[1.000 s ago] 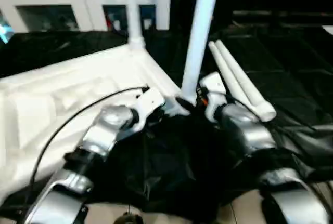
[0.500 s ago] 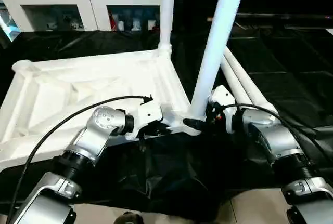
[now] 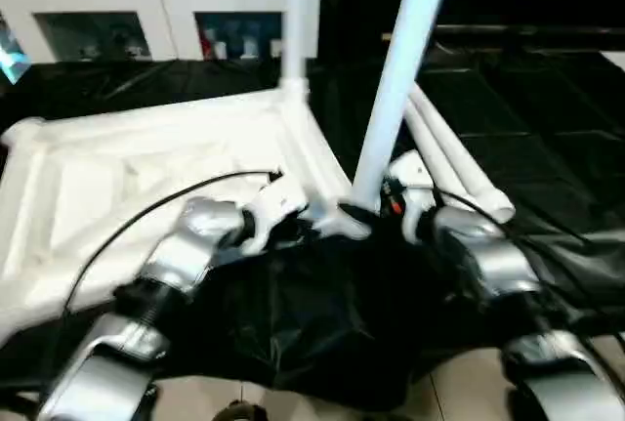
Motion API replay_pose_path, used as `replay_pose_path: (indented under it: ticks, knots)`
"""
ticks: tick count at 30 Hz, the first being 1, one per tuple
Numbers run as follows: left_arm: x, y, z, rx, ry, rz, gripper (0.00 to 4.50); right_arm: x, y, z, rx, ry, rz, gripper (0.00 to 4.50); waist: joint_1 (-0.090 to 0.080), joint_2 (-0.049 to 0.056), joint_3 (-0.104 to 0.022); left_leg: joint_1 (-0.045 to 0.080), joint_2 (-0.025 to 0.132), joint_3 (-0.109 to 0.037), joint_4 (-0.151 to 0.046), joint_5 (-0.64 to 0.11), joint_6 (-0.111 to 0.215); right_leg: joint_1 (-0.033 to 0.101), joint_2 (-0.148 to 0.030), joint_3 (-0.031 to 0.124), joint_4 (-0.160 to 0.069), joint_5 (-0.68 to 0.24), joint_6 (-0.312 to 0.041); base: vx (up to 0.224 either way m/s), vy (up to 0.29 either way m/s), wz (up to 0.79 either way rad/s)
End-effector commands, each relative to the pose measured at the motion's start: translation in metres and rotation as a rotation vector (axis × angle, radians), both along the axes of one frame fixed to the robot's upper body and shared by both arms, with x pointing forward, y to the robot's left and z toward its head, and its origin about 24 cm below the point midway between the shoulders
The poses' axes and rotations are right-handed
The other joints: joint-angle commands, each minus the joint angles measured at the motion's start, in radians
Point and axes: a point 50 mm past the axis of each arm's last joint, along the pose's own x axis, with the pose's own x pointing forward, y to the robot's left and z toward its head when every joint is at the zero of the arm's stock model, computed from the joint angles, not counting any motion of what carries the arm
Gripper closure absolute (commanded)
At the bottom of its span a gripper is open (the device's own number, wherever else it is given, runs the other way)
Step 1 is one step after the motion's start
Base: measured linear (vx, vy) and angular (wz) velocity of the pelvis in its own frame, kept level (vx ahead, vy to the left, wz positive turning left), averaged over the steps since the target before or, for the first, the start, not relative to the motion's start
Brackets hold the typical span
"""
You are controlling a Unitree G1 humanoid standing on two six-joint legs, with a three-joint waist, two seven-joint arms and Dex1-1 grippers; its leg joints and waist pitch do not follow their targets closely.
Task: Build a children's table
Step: Insert table leg to table base
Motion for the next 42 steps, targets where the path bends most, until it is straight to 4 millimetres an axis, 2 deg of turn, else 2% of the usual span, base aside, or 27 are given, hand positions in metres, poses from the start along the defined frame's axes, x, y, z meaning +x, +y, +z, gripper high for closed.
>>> replay_pose_path:
  ticks: [1,3,4,6,7,9,10,11,12,13,15,16,20,21,22,23,25,26,27,28,29,31,34,38,39,42]
  knots:
    - [0.013,-0.008,0.022,-0.074,-0.087,0.070,4.50,0.002,0.009,-0.006,0.040,0.045,-0.064,1.78,-0.003,-0.002,-0.070,0.046,0.056,-0.045,-0.078,-0.360,-0.052,0.019,-0.057,0.034,-0.086,-0.345,-0.199,0.000,0.000,0.00]
    - [0.018,-0.014,0.026,-0.088,-0.095,0.110,4.50,0.006,0.018,-0.008,0.060,0.056,-0.119,1.78,-0.007,0.001,-0.073,0.046,0.055,-0.044,-0.078,-0.352,-0.050,0.018,-0.056,0.035,-0.087,-0.318,-0.198,0.000,0.000,0.00]
    - [0.020,-0.020,0.028,-0.094,-0.106,0.131,4.50,0.007,0.028,-0.009,0.070,0.058,-0.142,1.78,-0.007,0.003,-0.075,0.043,0.055,-0.046,-0.078,-0.340,-0.048,0.022,-0.056,0.034,-0.084,-0.295,-0.201,0.000,0.000,0.00]
    - [0.024,-0.031,0.032,-0.113,-0.119,0.154,4.50,0.009,0.047,-0.009,0.084,0.062,-0.164,1.78,-0.007,0.001,-0.077,0.043,0.053,-0.043,-0.076,-0.316,-0.041,0.024,-0.054,0.033,-0.082,-0.250,-0.210,0.000,0.000,0.00]
    - [0.024,-0.033,0.032,-0.116,-0.119,0.154,4.50,0.008,0.050,-0.009,0.084,0.062,-0.164,1.78,-0.008,0.001,-0.077,0.042,0.054,-0.041,-0.076,-0.308,-0.038,0.023,-0.055,0.034,-0.079,-0.233,-0.215,0.000,0.000,0.00]
    - [0.023,-0.045,0.034,-0.139,-0.121,0.145,4.50,0.005,0.071,-0.009,0.106,0.065,-0.113,1.78,-0.005,0.000,-0.080,0.038,0.053,-0.040,-0.073,-0.271,-0.016,0.030,-0.055,0.033,-0.076,-0.184,-0.224,0.000,0.000,0.00]
    - [0.023,-0.045,0.034,-0.139,-0.121,0.145,4.50,0.005,0.071,-0.009,0.106,0.065,-0.113,1.78,-0.004,0.000,-0.080,0.039,0.053,-0.039,-0.072,-0.264,-0.010,0.030,-0.056,0.034,-0.076,-0.173,-0.226,0.000,0.000,0.00]
    - [0.023,-0.045,0.034,-0.139,-0.121,0.145,4.50,0.005,0.071,-0.009,0.106,0.065,-0.113,1.43,-0.002,0.001,-0.079,0.040,0.053,-0.038,-0.071,-0.258,-0.004,0.030,-0.055,0.033,-0.075,-0.163,-0.229,0.000,0.000,0.00]
    - [0.022,-0.047,0.033,-0.140,-0.120,0.134,4.50,0.003,0.077,-0.008,0.127,0.067,-0.086,1.22,-0.003,-0.001,-0.081,0.036,0.053,-0.038,-0.070,-0.236,0.008,0.035,-0.054,0.033,-0.071,-0.134,-0.233,0.000,0.000,0.00]
    - [0.021,-0.047,0.033,-0.140,-0.119,0.132,4.50,0.003,0.077,-0.008,0.130,0.067,-0.083,1.08,-0.001,0.001,-0.081,0.038,0.053,-0.037,-0.069,-0.224,0.018,0.034,-0.054,0.032,-0.070,-0.117,-0.238,0.000,0.000,0.00]
    - [0.020,-0.046,0.031,-0.136,-0.114,0.123,4.50,0.003,0.078,-0.006,0.137,0.061,-0.070,0.99,-0.002,0.001,-0.079,0.038,0.054,-0.037,-0.071,-0.232,0.027,0.035,-0.054,0.032,-0.072,-0.128,-0.241,0.000,0.000,0.00]
    - [0.020,-0.045,0.031,-0.135,-0.115,0.119,4.50,0.004,0.077,-0.005,0.130,0.053,-0.070,0.86,-0.003,0.002,-0.078,0.038,0.054,-0.038,-0.072,-0.244,0.023,0.035,-0.054,0.031,-0.074,-0.151,-0.239,0.000,0.000,0.00]
    - [0.018,-0.038,0.028,-0.124,-0.115,0.084,4.50,0.008,0.067,0.000,0.083,-0.005,-0.044,0.86,-0.004,0.009,-0.078,0.042,0.055,-0.040,-0.075,-0.278,-0.001,0.031,-0.054,0.032,-0.076,-0.181,-0.232,0.000,0.000,0.00]
    - [0.017,-0.035,0.027,-0.120,-0.112,0.073,4.50,0.009,0.064,0.002,0.072,-0.020,-0.020,0.86,-0.005,0.005,-0.079,0.039,0.054,-0.040,-0.075,-0.276,0.000,0.035,-0.052,0.031,-0.074,-0.169,-0.233,0.000,0.000,0.00]
    - [0.012,-0.030,0.025,-0.117,-0.109,0.014,4.50,0.007,0.054,0.006,0.040,-0.053,0.065,0.86,-0.004,0.005,-0.079,0.039,0.054,-0.041,-0.075,-0.271,0.003,0.036,-0.053,0.031,-0.075,-0.162,-0.234,0.000,0.000,0.00]
    - [0.012,-0.030,0.025,-0.117,-0.109,0.014,4.50,0.007,0.054,0.006,0.040,-0.053,0.065,0.86,-0.003,0.004,-0.080,0.039,0.055,-0.041,-0.073,-0.267,0.008,0.038,-0.052,0.030,-0.074,-0.151,-0.235,0.000,0.000,0.00]
    - [0.010,-0.025,0.023,-0.106,-0.107,-0.020,4.50,0.005,0.046,0.007,0.016,-0.065,0.119,0.86,0.000,0.005,-0.080,0.038,0.055,-0.038,-0.070,-0.247,0.027,0.039,-0.055,0.031,-0.072,-0.122,-0.247,0.000,0.000,0.00]
    - [0.007,-0.021,0.021,-0.099,-0.094,-0.038,4.50,0.003,0.038,0.008,-0.010,-0.071,0.166,0.86,0.000,0.005,-0.080,0.038,0.055,-0.038,-0.070,-0.247,0.027,0.039,-0.055,0.031,-0.072,-0.122,-0.247,0.000,0.000,0.00]
    - [0.007,-0.021,0.021,-0.099,-0.094,-0.038,4.50,0.003,0.038,0.008,-0.010,-0.071,0.166,0.86,0.002,0.003,-0.079,0.037,0.057,-0.039,-0.071,-0.241,0.030,0.041,-0.054,0.031,-0.070,-0.117,-0.247,0.000,0.000,0.00]
    - [0.005,-0.017,0.020,-0.096,-0.088,-0.069,4.50,0.001,0.028,0.009,-0.041,-0.069,0.215,0.86,0.003,0.007,-0.079,0.038,0.057,-0.039,-0.071,-0.239,0.032,0.039,-0.053,0.030,-0.069,-0.114,-0.252,0.000,0.000,0.00]
    - [0.001,-0.013,0.019,-0.096,-0.076,-0.109,4.50,-0.003,0.016,0.009,-0.080,-0.067,0.277,0.86,0.004,0.006,-0.079,0.040,0.058,-0.038,-0.071,-0.238,0.031,0.039,-0.052,0.029,-0.069,-0.111,-0.253,0.000,0.000,0.00]
    - [-0.003,-0.010,0.019,-0.096,-0.069,-0.153,4.50,-0.005,0.008,0.011,-0.098,-0.064,0.311,0.86,0.006,0.005,-0.077,0.039,0.059,-0.036,-0.072,-0.255,0.032,0.036,-0.051,0.031,-0.069,-0.126,-0.255,0.000,0.000,0.00]
    - [-0.005,-0.009,0.018,-0.096,-0.065,-0.175,4.50,-0.006,0.004,0.011,-0.102,-0.061,0.324,0.86,0.011,0.005,-0.073,0.044,0.061,-0.037,-0.075,-0.297,0.012,0.032,-0.054,0.032,-0.076,-0.199,-0.248,0.000,0.000,0.00]
    - [-0.015,-0.002,0.016,-0.090,-0.050,-0.271,4.50,-0.010,-0.014,0.015,-0.128,-0.050,0.384,0.86,0.017,0.005,-0.073,0.045,0.064,-0.037,-0.077,-0.309,0.002,0.031,-0.053,0.033,-0.076,-0.205,-0.241,0.000,0.000,0.00]
    - [-0.016,0.001,0.015,-0.079,-0.044,-0.278,4.50,-0.011,-0.017,0.017,-0.130,-0.051,0.389,1.10,0.020,0.006,-0.073,0.046,0.064,-0.037,-0.077,-0.306,0.002,0.030,-0.053,0.033,-0.075,-0.203,-0.239,0.000,0.000,0.00]
    - [-0.019,0.005,0.013,-0.068,-0.030,-0.295,4.50,-0.013,-0.020,0.019,-0.133,-0.050,0.411,1.30,0.021,0.005,-0.073,0.044,0.062,-0.038,-0.078,-0.311,-0.005,0.030,-0.053,0.033,-0.074,-0.210,-0.238,0.000,0.000,0.00]
